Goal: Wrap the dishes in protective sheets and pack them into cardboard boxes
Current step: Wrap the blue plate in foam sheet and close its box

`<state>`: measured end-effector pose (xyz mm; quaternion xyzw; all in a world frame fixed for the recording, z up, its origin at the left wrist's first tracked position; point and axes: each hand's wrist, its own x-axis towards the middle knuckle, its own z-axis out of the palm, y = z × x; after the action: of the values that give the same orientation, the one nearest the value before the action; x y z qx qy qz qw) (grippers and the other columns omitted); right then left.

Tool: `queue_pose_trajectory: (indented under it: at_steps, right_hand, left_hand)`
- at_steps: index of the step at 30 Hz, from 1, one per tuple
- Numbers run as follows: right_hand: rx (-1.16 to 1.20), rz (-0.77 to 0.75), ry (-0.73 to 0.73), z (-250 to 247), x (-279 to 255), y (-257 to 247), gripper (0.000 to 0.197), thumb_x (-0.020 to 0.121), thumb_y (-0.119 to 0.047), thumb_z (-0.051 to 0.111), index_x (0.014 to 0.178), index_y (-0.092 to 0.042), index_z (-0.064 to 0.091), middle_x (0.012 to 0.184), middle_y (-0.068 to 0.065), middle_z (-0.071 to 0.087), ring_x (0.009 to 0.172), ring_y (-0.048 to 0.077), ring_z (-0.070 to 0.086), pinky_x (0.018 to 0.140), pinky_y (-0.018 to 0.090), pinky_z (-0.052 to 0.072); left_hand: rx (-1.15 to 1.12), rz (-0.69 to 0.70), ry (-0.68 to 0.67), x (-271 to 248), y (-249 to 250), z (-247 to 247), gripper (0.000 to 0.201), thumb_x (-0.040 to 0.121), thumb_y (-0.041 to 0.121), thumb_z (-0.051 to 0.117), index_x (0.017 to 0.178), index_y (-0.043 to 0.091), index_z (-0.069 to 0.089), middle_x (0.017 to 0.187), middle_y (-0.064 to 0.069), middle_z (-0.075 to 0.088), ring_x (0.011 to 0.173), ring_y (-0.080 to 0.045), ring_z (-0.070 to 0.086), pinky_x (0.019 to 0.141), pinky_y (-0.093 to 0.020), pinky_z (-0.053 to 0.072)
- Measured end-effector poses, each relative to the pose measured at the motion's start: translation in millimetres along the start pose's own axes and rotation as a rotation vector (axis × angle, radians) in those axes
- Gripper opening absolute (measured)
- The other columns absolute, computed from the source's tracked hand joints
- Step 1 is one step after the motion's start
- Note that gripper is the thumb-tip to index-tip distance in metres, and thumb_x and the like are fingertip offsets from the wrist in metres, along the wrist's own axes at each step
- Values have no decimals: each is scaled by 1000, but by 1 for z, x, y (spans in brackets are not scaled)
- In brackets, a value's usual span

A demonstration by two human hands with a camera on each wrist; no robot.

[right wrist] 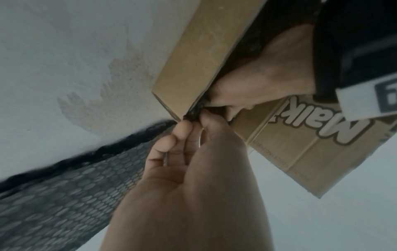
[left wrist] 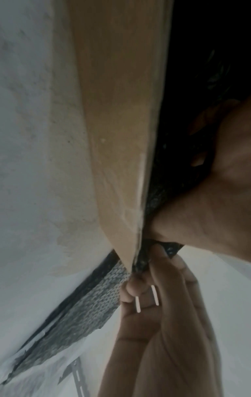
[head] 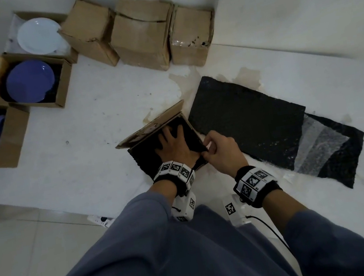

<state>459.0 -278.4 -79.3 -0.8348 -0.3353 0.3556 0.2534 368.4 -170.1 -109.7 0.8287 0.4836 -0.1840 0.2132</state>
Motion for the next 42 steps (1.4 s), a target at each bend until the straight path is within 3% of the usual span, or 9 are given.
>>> queue_pose_trajectory:
  at_steps: [2, 6, 9, 13, 20, 25, 29, 37, 42]
  right_hand:
    - [-83, -96, 30, 0, -4, -2, 27, 81, -17, 71, 97, -26, 51, 76, -7, 56, 65, 11, 54, 56, 31, 44]
    - [-336, -285, 81, 3, -5, -9, 32, 82, -18, 69, 112, -22, 59, 99, -1, 44, 79, 16, 48, 62, 29, 40]
    - [-586, -277, 1, 6, 5, -19, 46, 82, -21, 68, 126, -22, 57, 115, 8, 44, 98, 27, 49, 75, 38, 46]
    - [-854, -260, -74, 10, 12, -37, 55, 81, -35, 68, 131, -22, 51, 130, 12, 42, 113, 31, 47, 83, 40, 41]
    - [-963, -113, -70, 22, 19, -49, 60, 81, -52, 65, 131, -22, 48, 123, 10, 51, 108, 31, 55, 87, 41, 42]
    - [-1039, -49, -66, 37, 23, -48, 53, 89, -43, 59, 136, -23, 44, 120, 9, 53, 107, 28, 53, 86, 40, 39]
    - [-1065, -42, -77, 43, 24, -44, 60, 91, -41, 57, 144, -23, 35, 122, 11, 51, 109, 29, 51, 89, 41, 39]
    - [-1099, -51, -60, 33, 21, -61, 47, 85, -36, 58, 127, -18, 45, 115, 11, 52, 100, 28, 54, 84, 40, 39]
    - [-1136, 25, -117, 37, 25, -58, 55, 86, -40, 59, 134, -20, 40, 118, 14, 52, 106, 30, 52, 91, 42, 43]
  left_hand:
    - [18, -3, 16, -1, 1, 2, 96, 70, 52, 74, 147, 28, 22, 148, -13, 15, 135, -37, 23, 100, -55, 38]
    - [28, 9, 21, -2, 2, 4, 91, 74, 46, 72, 147, 28, 20, 150, -13, 14, 135, -38, 22, 102, -55, 35]
    - [33, 83, 19, -1, -8, 4, 91, 75, 44, 72, 148, 26, 20, 150, -14, 13, 136, -38, 22, 105, -56, 33]
    - [94, 246, -5, 2, -27, 2, 94, 71, 41, 75, 146, 28, 21, 149, -10, 11, 137, -35, 21, 108, -55, 31]
    - [34, 370, 20, 5, -48, -1, 95, 69, 28, 76, 150, 28, 25, 148, -4, 19, 135, -28, 25, 106, -51, 33]
    - [-9, 371, 5, 5, -51, 0, 104, 65, 38, 82, 151, 26, 24, 149, -4, 18, 137, -27, 24, 108, -52, 33]
    - [-49, 393, -18, 4, -55, -1, 109, 65, 43, 83, 153, 25, 22, 153, -5, 16, 140, -28, 22, 110, -52, 30]
    - [-93, 409, 6, 5, -59, 8, 108, 67, 41, 80, 154, 31, 16, 154, -1, 11, 143, -26, 19, 116, -50, 24]
    - [-101, 416, 4, 5, -62, 6, 110, 65, 45, 82, 153, 33, 17, 155, -1, 12, 142, -25, 20, 115, -50, 26]
